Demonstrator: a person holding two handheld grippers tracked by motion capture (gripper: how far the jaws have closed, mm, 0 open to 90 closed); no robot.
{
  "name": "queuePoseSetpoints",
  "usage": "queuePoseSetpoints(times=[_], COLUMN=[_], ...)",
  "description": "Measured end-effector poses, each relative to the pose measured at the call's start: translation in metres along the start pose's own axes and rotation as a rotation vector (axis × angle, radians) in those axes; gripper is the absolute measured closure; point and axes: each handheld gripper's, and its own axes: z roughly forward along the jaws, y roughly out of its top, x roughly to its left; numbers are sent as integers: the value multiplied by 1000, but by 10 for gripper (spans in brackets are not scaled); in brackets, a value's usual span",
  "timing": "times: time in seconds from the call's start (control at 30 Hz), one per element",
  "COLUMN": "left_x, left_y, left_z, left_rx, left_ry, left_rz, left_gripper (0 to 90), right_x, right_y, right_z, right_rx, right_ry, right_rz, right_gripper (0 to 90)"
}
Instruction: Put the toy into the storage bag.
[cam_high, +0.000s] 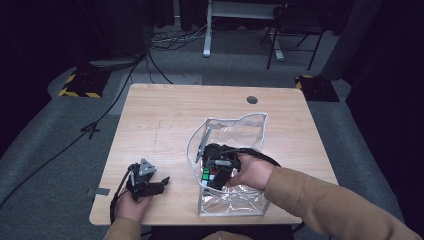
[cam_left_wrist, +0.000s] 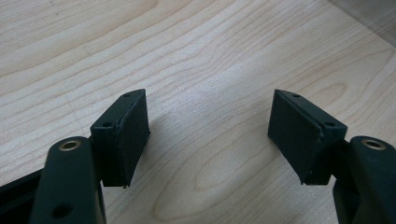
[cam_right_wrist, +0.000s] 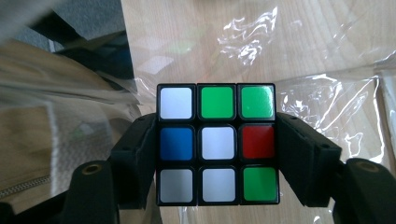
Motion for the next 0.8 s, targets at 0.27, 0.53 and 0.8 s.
queuePoseSetpoints(times=[0.27, 0.53, 0.8], left_x=[0, 0, 0], left_y=[0, 0, 0], left_z=[0, 0, 0], left_rx=[0, 0, 0], left_ry=[0, -1, 0], left_rz=[0, -2, 0], left_gripper=[294, 294, 295], right_x=[-3, -5, -8], right_y=[-1, -1, -2], right_z=[11, 20, 28], right_rx=[36, 60, 73], right_ry=[17, 25, 47], right_rz=[6, 10, 20], right_gripper=[341, 341, 341])
